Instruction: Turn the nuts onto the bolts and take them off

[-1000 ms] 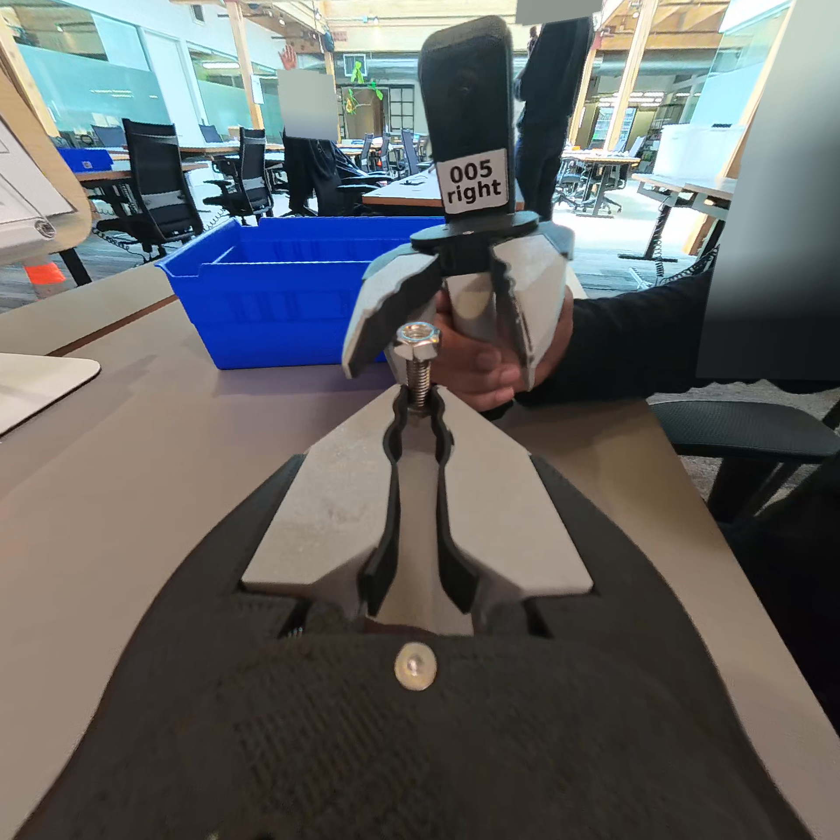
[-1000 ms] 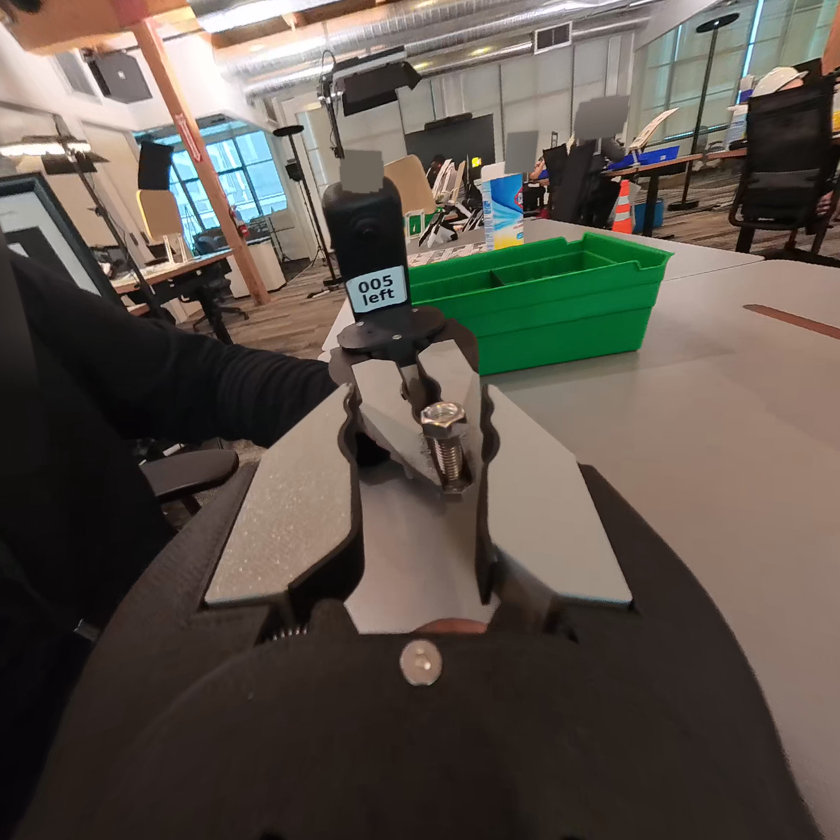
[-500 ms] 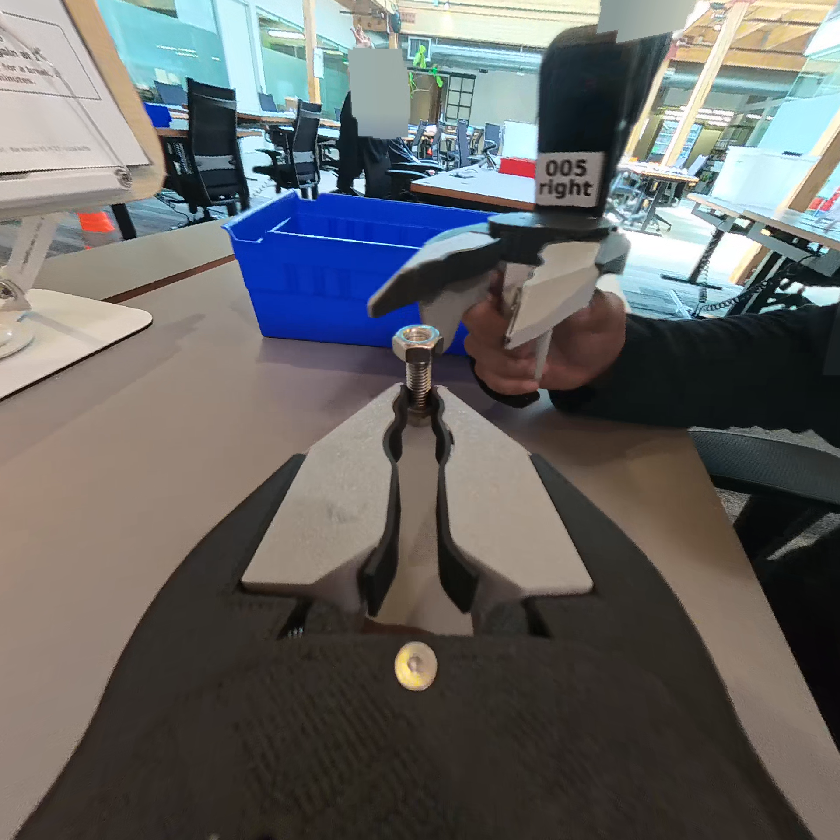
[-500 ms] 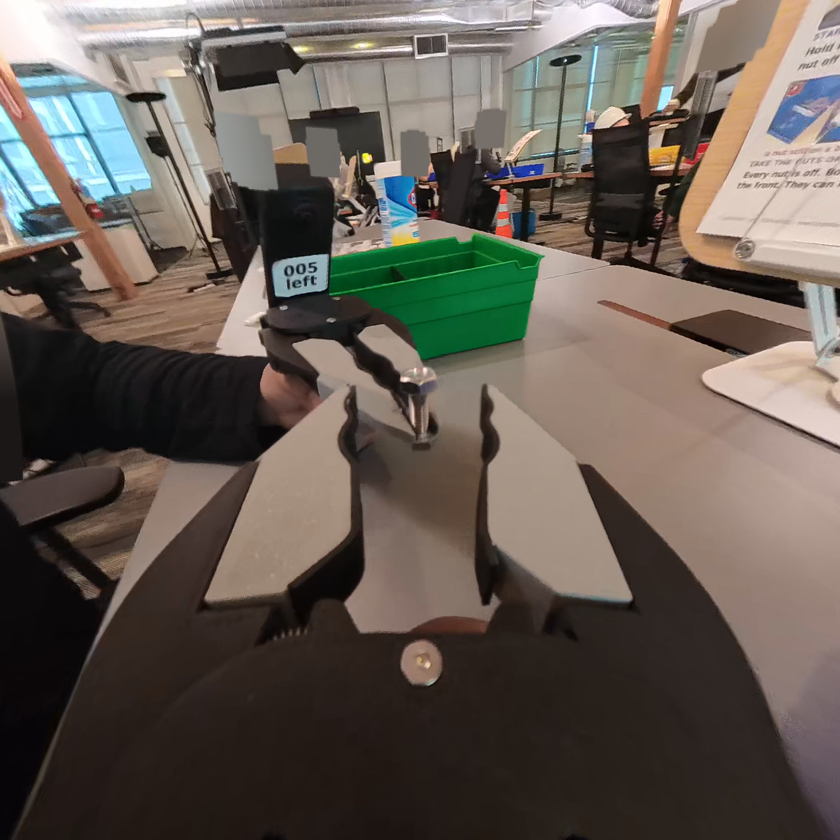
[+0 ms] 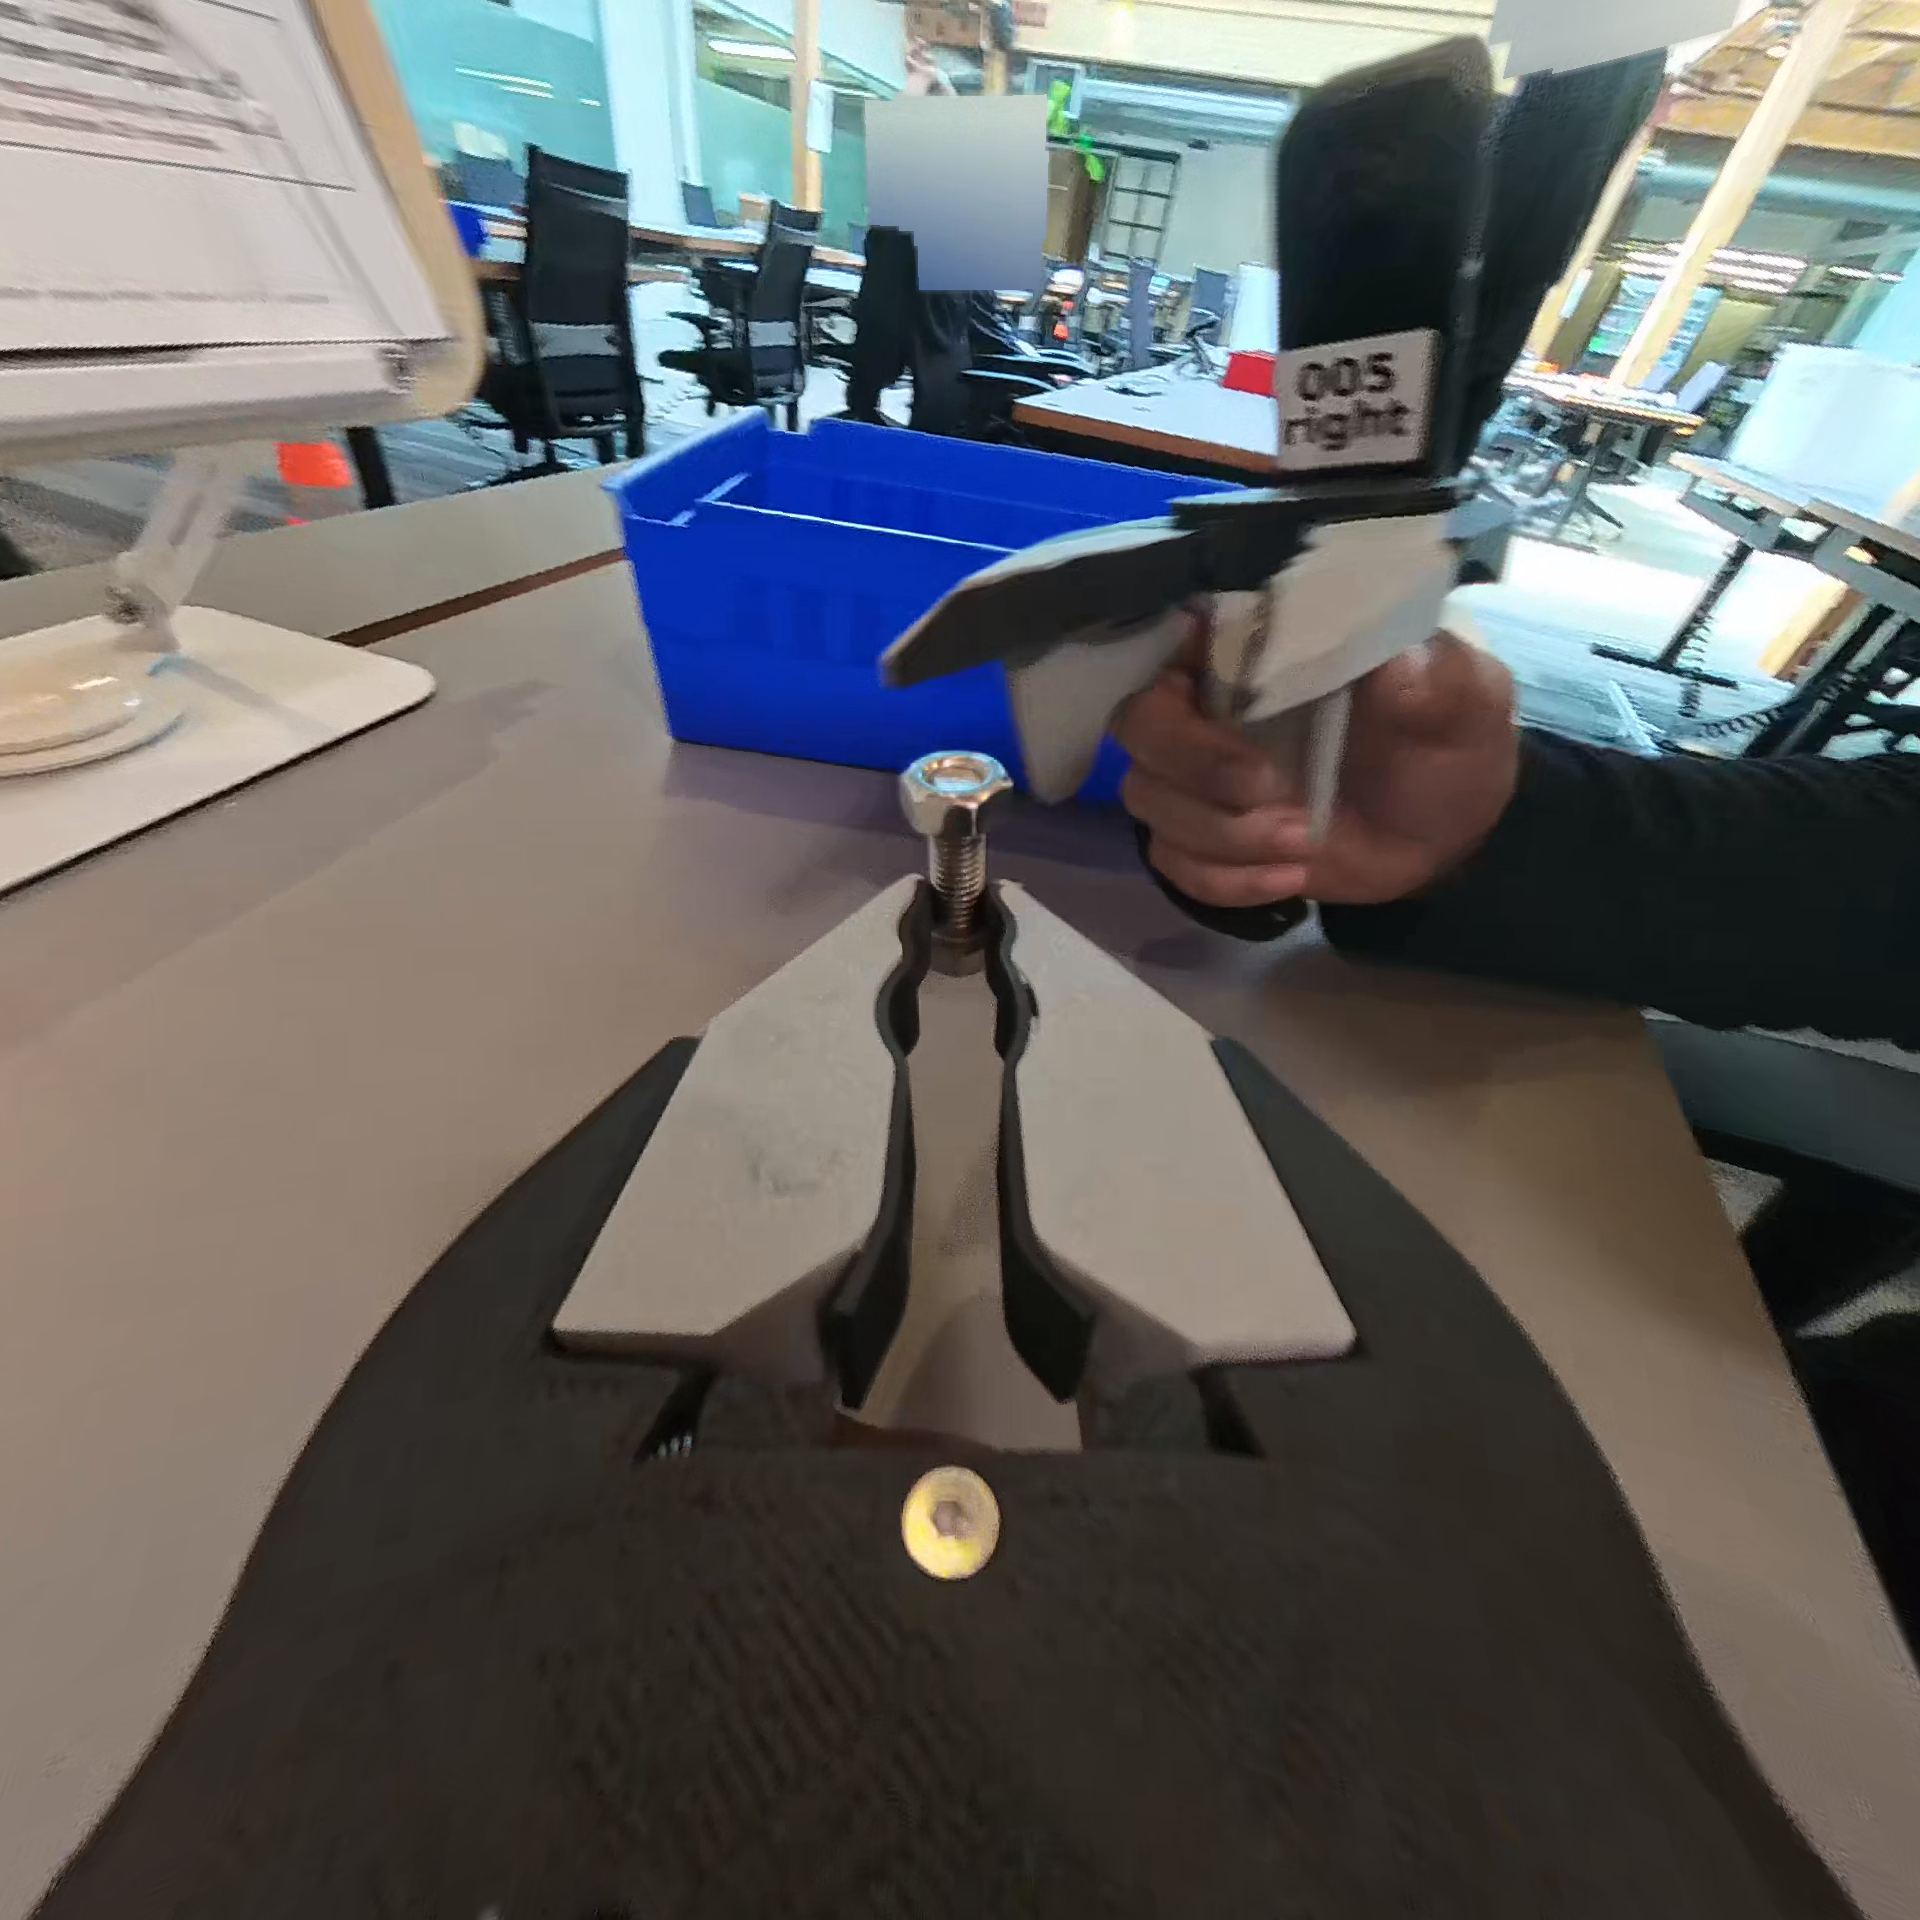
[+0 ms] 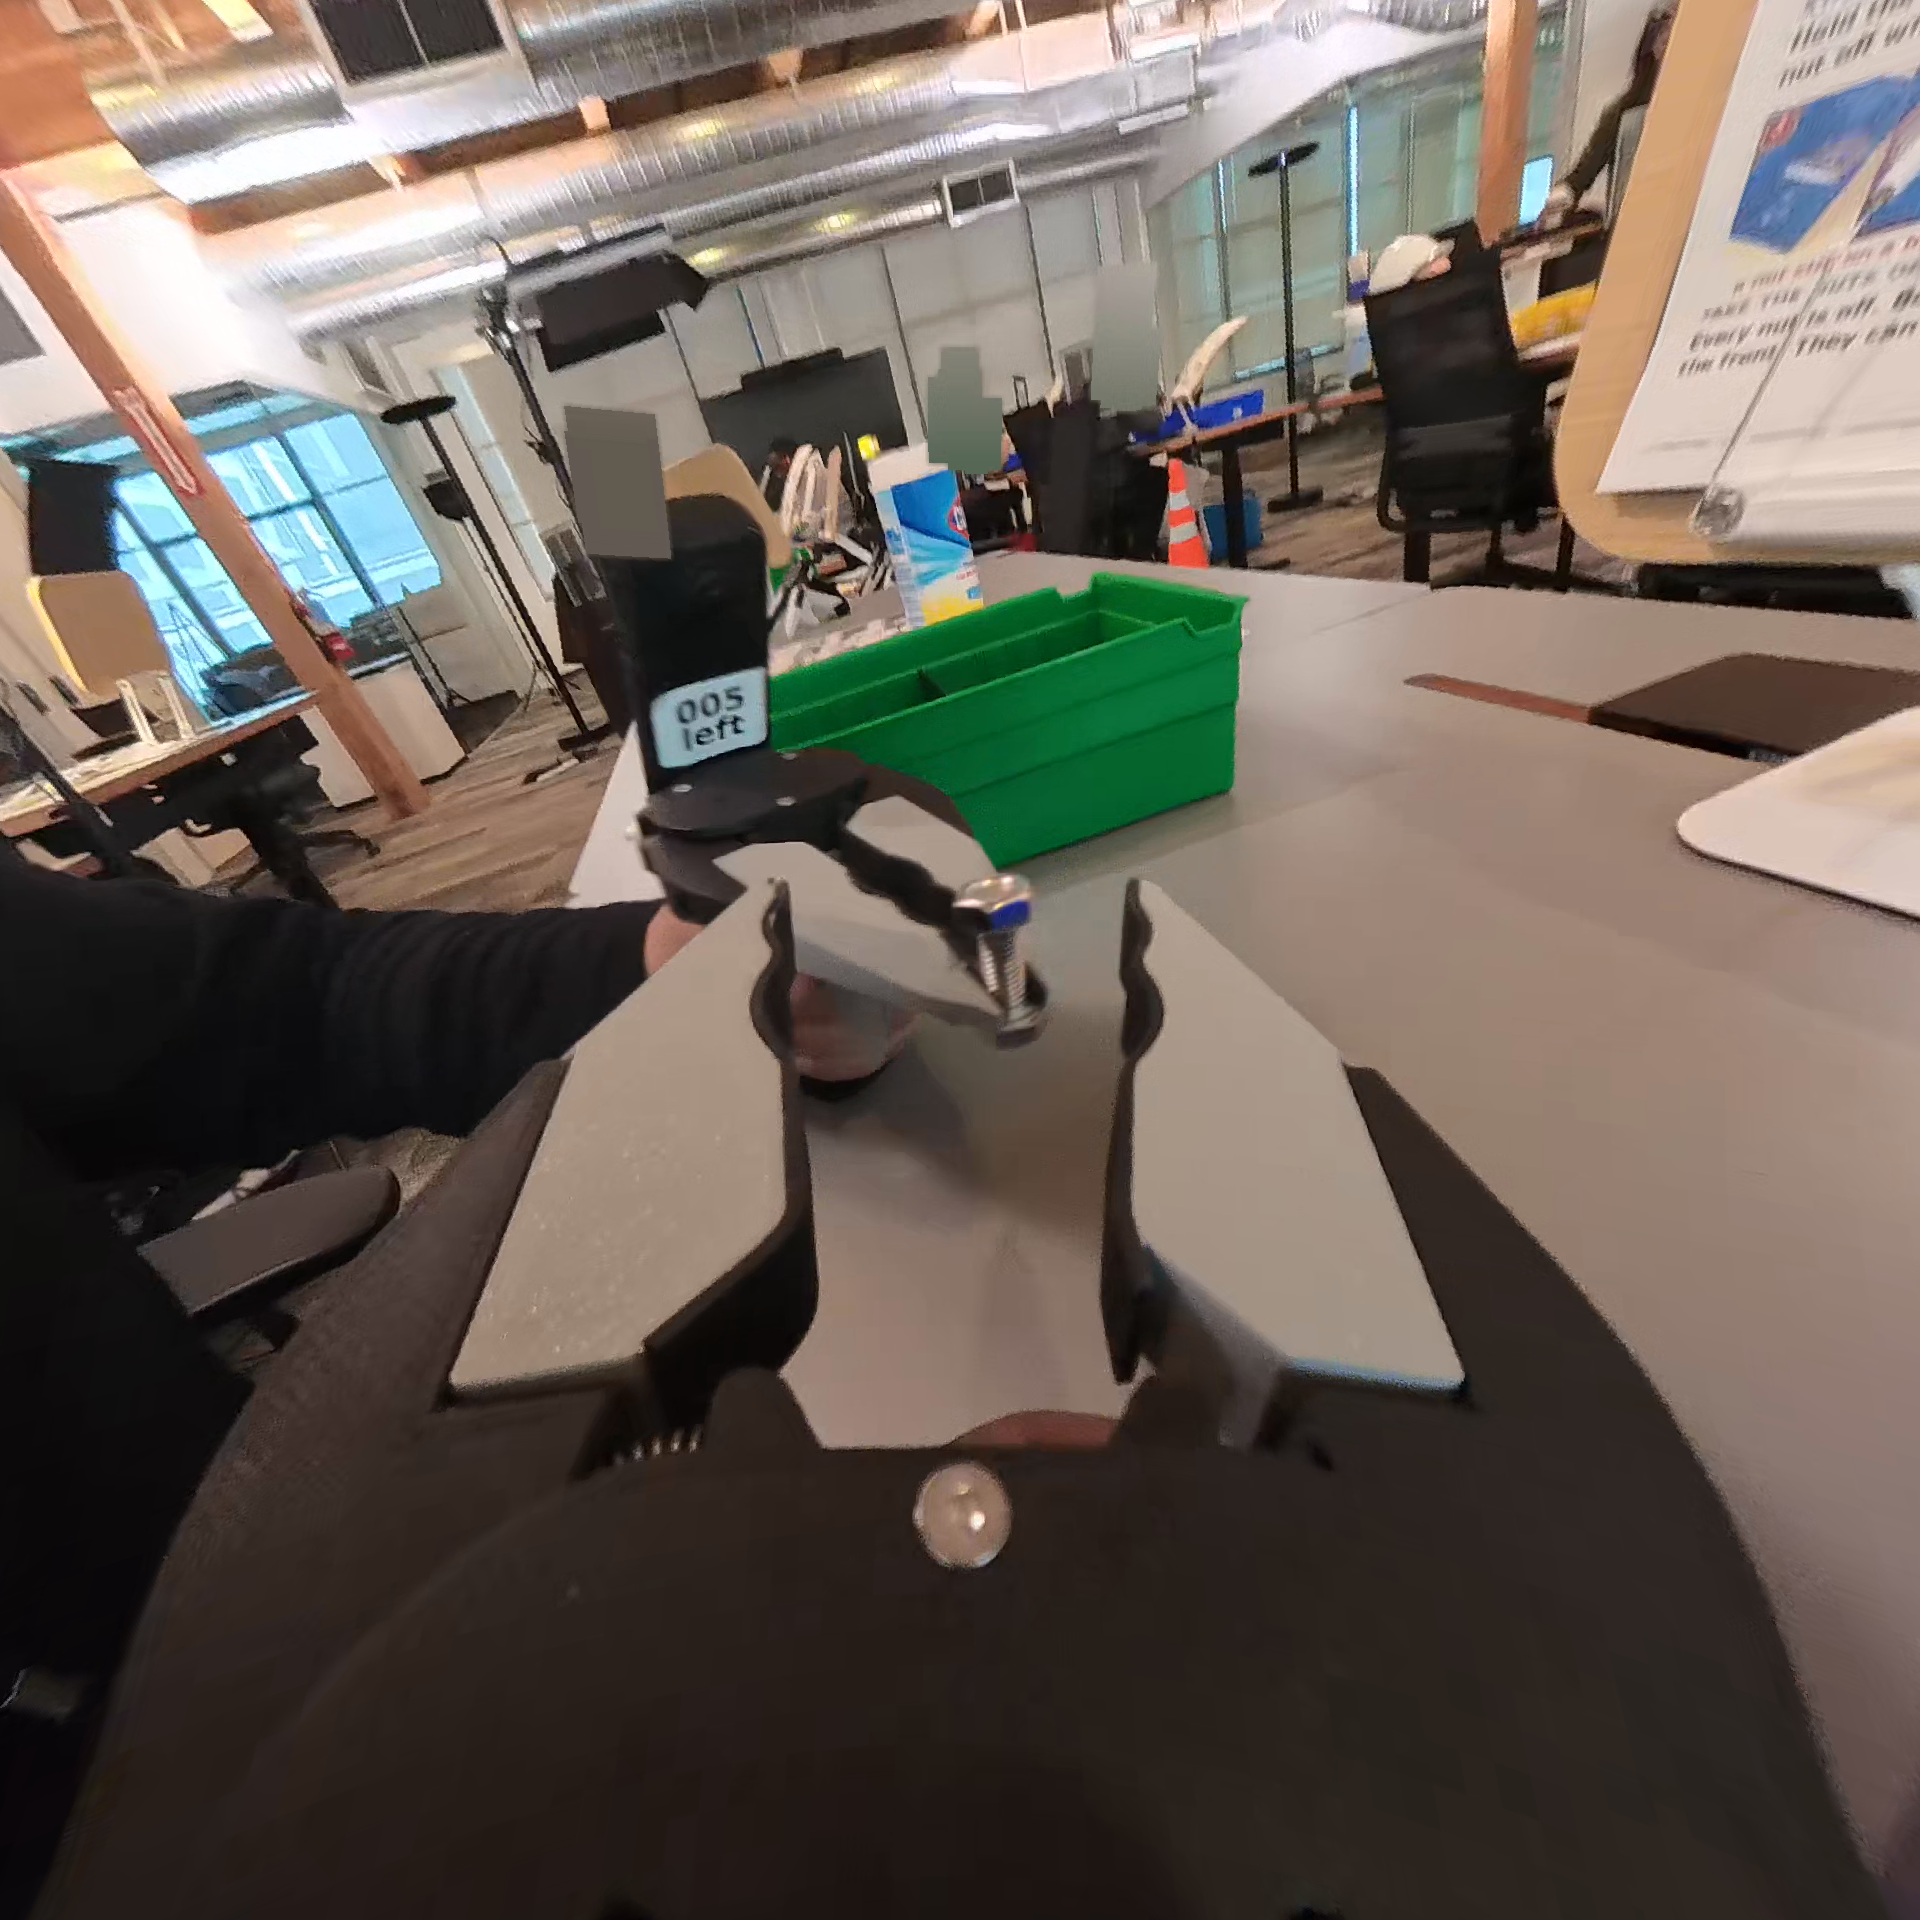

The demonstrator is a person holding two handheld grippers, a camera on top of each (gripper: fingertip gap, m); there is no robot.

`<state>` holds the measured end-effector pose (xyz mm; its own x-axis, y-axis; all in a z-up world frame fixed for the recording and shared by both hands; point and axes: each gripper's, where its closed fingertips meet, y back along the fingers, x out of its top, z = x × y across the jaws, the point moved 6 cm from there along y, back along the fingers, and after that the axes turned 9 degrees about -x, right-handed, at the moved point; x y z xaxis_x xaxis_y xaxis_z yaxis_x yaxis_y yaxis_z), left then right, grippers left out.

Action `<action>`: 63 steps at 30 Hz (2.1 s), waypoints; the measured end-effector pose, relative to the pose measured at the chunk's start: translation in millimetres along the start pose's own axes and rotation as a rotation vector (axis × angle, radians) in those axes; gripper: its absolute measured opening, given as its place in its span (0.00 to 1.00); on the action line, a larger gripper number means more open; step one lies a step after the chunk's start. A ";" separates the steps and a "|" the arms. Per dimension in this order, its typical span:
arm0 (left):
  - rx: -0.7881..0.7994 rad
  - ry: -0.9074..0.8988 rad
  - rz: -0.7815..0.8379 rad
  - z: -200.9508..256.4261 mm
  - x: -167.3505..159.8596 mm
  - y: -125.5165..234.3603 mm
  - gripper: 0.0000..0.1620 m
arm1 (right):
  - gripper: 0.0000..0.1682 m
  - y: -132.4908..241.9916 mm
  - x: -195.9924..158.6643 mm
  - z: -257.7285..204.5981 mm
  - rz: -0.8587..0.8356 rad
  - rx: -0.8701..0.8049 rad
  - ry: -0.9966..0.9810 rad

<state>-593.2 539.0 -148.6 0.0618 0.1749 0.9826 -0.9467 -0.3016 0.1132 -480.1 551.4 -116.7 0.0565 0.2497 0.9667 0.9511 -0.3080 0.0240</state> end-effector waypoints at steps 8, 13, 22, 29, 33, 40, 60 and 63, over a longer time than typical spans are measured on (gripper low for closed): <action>0.072 0.058 0.008 -12.8 -0.2 5.9 0.04 | 0.24 -6.5 -14.8 -17.7 -0.108 0.105 0.048; 0.061 0.061 0.005 -15.1 -0.6 7.7 0.04 | 0.33 2.0 -3.0 -3.0 -0.027 0.025 0.004; 0.044 0.110 0.012 -12.6 -1.8 3.6 0.04 | 0.23 -9.1 -15.0 -14.2 -0.103 0.045 0.090; -0.018 0.079 -0.017 -0.6 -3.5 -4.2 0.04 | 0.37 -8.9 -12.5 4.2 -0.079 -0.034 -0.018; -0.017 0.070 -0.014 1.4 -3.0 -6.6 0.04 | 0.34 -15.7 -19.7 -12.5 -0.131 0.084 -0.028; 0.065 0.147 0.046 -20.7 -0.7 9.6 0.04 | 0.44 0.3 -1.3 2.7 -0.006 0.018 -0.091; -0.017 0.027 -0.042 9.6 -4.9 -13.5 0.04 | 0.10 -17.4 -24.4 -0.5 -0.155 -0.038 -0.001; -0.030 0.024 -0.042 10.4 -4.8 -13.9 0.04 | 0.10 -15.0 -23.5 -2.1 -0.155 -0.054 0.029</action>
<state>-577.1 532.6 -153.4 0.0948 0.2096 0.9732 -0.9523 -0.2657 0.1500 -496.4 548.2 -139.2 -0.0993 0.2715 0.9573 0.9298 -0.3173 0.1865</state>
